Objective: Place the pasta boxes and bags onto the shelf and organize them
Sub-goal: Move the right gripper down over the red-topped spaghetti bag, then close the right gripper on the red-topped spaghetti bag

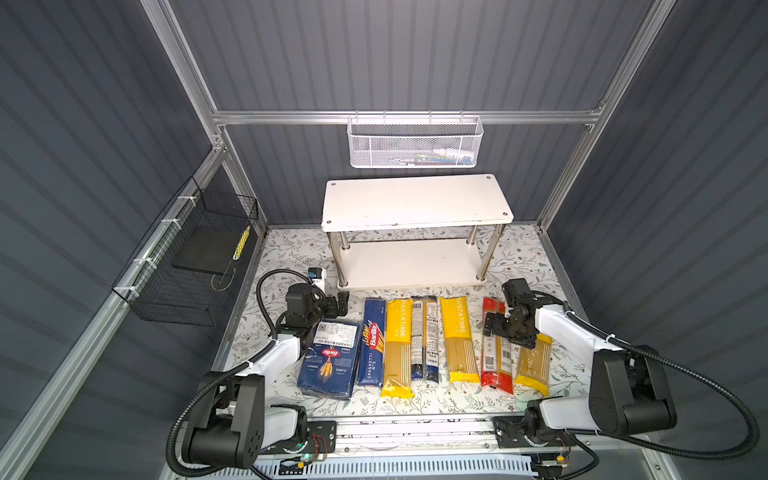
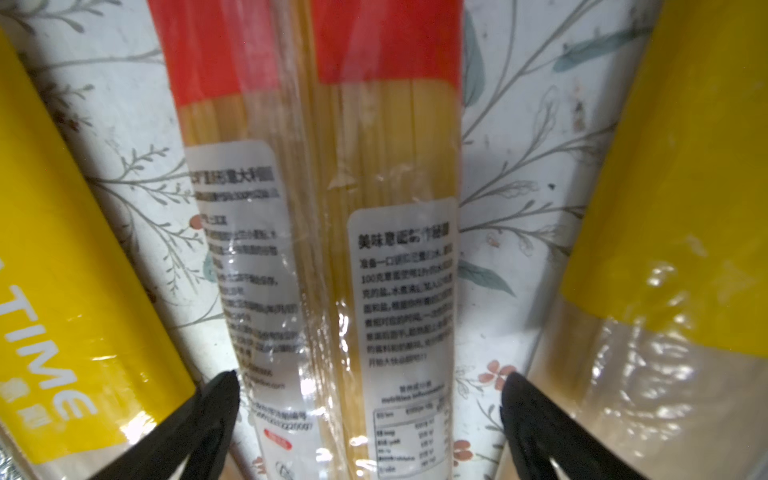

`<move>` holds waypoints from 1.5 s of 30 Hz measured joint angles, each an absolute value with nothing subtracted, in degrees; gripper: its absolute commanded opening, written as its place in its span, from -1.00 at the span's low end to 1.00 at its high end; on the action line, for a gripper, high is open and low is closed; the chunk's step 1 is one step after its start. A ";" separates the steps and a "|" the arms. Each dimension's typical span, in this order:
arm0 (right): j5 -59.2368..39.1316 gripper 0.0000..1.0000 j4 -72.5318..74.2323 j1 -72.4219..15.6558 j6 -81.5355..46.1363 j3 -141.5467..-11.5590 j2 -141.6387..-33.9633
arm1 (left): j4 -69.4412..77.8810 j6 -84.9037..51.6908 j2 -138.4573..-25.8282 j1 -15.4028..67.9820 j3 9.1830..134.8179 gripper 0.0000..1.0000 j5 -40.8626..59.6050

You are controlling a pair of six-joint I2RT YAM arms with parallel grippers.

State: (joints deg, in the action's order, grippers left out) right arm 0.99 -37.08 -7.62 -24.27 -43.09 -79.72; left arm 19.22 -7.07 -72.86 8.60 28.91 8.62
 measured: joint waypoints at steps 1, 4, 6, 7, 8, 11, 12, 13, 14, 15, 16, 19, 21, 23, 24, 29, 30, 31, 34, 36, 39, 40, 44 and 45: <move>0.95 0.98 -37.23 -7.66 -24.56 -43.18 -80.20 | 19.25 -7.07 -72.86 8.60 28.91 0.99 8.60; 0.67 0.98 -37.39 -7.92 -25.52 -43.18 -80.75 | 19.22 -7.07 -72.86 8.60 28.91 0.99 8.60; 0.25 0.98 -37.32 -7.94 -26.24 -43.18 -80.73 | 19.22 -7.07 -72.86 8.60 28.91 0.99 8.49; 0.01 0.98 -37.32 -8.03 -26.59 -43.18 -80.79 | 19.22 -7.07 -72.86 8.60 28.91 0.99 8.40; -0.08 0.98 -37.30 -8.14 -26.87 -43.18 -80.93 | 19.22 -7.07 -72.86 8.60 28.91 0.99 8.40; -0.14 0.96 -37.30 -8.73 -27.55 -43.20 -82.04 | 19.22 -7.07 -72.86 8.60 28.91 0.99 8.38; -0.25 0.95 -37.28 -8.91 -27.75 -43.20 -82.65 | 19.22 -7.07 -72.86 8.60 28.91 0.99 8.38; -0.32 0.95 -37.28 -9.08 -27.94 -43.20 -83.22 | 19.22 -7.07 -72.86 8.60 28.91 0.99 8.38; -0.30 0.95 -37.28 -9.17 -28.05 -43.22 -83.77 | 19.22 -7.07 -72.86 8.60 28.91 0.99 8.38; -0.25 0.95 -37.36 -9.17 -28.12 -43.38 -84.38 | 19.22 -7.07 -72.86 8.60 28.91 0.99 8.36; -0.19 0.94 -37.43 -9.17 -28.12 -43.64 -84.99 | 19.22 -7.07 -72.86 8.60 28.91 0.99 8.25; 0.08 0.97 -37.54 -9.17 -28.32 -44.73 -86.37 | 19.22 -7.07 -72.86 8.60 28.91 0.99 8.08; 0.25 0.96 -37.52 -9.19 -28.53 -45.12 -86.83 | 19.22 -7.07 -72.86 8.60 28.91 0.99 7.97; 0.38 0.95 -37.50 -9.21 -28.75 -45.15 -86.85 | 19.22 -7.07 -72.86 8.60 28.91 0.99 7.97; 0.51 0.93 -37.50 -9.30 -28.95 -45.15 -86.85 | 19.22 -7.07 -72.86 8.60 28.91 0.99 7.97; 0.82 0.79 -37.12 -9.52 -29.56 -45.08 -86.72 | 19.22 -7.07 -72.86 8.60 28.91 0.99 7.97; 0.80 0.75 -36.95 -9.54 -29.56 -45.01 -86.72 | 19.22 -7.07 -72.86 8.60 28.91 0.99 7.97; 0.80 0.71 -36.88 -9.54 -29.54 -44.97 -86.70 | 19.22 -7.07 -72.86 8.60 28.91 0.99 7.97; 0.82 0.66 -36.67 -9.52 -29.63 -44.80 -86.61 | 19.22 -7.07 -72.86 8.60 28.91 0.99 7.97; 0.82 0.65 -36.62 -9.52 -29.65 -44.80 -86.61 | 19.22 -7.07 -72.86 8.60 28.91 0.99 7.97; 0.82 0.57 -36.60 -9.54 -29.63 -44.77 -86.61 | 19.22 -7.07 -72.86 8.60 28.91 0.99 7.97; 0.89 0.55 -36.53 -9.54 -29.71 -44.73 -86.61 | 19.22 -7.07 -72.86 8.60 28.91 0.99 7.97; 1.06 0.47 -36.34 -9.54 -29.80 -44.40 -86.17 | 19.22 -7.07 -72.86 8.60 28.91 0.99 7.97; 1.08 0.46 -36.25 -9.54 -29.82 -44.29 -86.02 | 19.22 -7.07 -72.86 8.60 28.91 0.99 7.97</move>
State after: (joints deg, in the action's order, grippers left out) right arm 1.08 -36.25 -9.54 -29.82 -44.29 -86.02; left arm 19.22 -7.07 -72.86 8.60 28.91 7.97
